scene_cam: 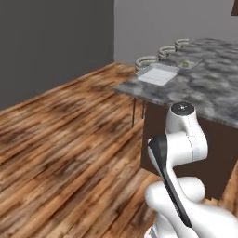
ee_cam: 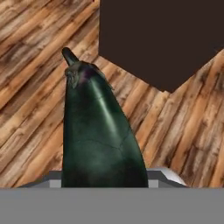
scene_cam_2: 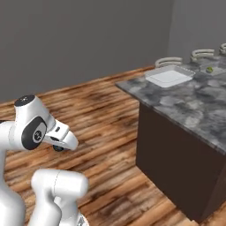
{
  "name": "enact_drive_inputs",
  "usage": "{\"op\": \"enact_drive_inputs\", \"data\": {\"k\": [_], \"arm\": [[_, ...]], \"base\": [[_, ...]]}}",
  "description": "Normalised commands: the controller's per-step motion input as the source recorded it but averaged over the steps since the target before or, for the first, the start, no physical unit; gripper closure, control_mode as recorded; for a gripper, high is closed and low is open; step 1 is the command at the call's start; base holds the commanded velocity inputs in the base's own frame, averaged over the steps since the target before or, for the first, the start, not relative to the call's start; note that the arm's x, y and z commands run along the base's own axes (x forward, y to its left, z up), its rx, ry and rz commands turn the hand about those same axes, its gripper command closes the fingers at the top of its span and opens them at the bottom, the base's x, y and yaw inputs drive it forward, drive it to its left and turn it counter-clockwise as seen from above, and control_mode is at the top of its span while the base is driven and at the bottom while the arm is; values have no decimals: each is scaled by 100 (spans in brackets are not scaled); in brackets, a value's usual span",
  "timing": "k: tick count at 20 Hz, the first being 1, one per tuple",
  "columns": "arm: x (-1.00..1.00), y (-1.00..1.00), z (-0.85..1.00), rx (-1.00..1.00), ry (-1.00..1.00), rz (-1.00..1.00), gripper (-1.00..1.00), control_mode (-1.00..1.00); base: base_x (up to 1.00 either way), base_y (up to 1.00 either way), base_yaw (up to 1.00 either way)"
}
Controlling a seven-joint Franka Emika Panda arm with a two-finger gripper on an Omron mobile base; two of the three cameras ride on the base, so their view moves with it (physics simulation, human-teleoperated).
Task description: Place the cold items (lime and eggplant) from the fridge in one tupperware on the dining counter. Place the warm items (hot dog and kebab skewer) in the stove area in another tupperware.
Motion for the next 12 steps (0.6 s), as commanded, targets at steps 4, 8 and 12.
{"op": "enact_drive_inputs", "data": {"k": [4,8,12], "arm": [[0,0,0,0,0,0,100,100],[0,0,0,0,0,0,100,100],[0,0,0,0,0,0,100,100]], "base": [[99,90,-67],[90,100,-52],[67,100,-42]]}}
